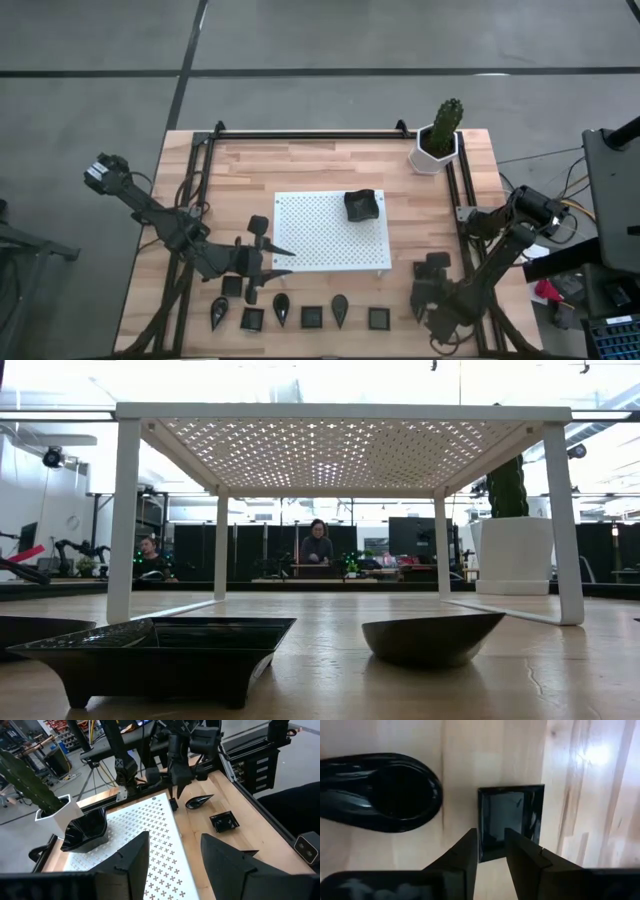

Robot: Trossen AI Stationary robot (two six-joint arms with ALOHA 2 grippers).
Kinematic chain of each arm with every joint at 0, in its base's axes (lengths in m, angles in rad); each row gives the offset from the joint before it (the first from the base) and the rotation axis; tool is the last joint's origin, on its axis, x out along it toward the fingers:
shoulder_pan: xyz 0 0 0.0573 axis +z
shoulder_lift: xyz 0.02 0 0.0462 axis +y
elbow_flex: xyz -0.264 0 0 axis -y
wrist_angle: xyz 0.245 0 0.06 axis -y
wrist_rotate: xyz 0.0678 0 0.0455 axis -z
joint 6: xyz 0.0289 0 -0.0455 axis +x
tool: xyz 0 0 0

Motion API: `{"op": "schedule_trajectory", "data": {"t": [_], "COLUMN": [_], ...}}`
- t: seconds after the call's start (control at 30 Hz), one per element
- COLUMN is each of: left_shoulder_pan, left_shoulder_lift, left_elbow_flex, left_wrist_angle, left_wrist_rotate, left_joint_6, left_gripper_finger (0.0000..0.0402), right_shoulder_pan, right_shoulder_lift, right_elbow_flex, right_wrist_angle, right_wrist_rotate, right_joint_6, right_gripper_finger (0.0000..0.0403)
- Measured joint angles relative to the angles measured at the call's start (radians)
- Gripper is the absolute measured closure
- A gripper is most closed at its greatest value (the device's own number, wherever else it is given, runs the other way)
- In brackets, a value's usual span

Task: Pick & Place Mini shaped plates
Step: Put the square plate on the shelf

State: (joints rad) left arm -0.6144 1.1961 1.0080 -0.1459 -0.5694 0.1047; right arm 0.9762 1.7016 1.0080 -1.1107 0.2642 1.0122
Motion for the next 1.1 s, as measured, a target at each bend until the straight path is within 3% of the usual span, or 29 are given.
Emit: {"op": "schedule_trajectory", "data": {"t": [0.37, 1.1], "left_shoulder_pan": [0.0, 0.0], "left_shoulder_lift": [0.0, -0.001], "left_elbow_flex": [0.0, 0.0], "left_wrist_angle": [0.0, 0.004], "left_wrist_rotate": [0.0, 0.0], "left_joint_6": [-0.002, -0.004], "left_gripper_finger": [0.0225, 0.0225], "right_shoulder_pan": [0.016, 0.017], "right_shoulder_lift": [0.003, 0.003], "right_elbow_flex": [-0.036, -0.087], "right_wrist_angle": [0.099, 0.125], "right_wrist_rotate": [0.003, 0.027], "right_joint_6": [0.044, 0.059], "right_gripper_finger": [0.0319, 0.0326]}}
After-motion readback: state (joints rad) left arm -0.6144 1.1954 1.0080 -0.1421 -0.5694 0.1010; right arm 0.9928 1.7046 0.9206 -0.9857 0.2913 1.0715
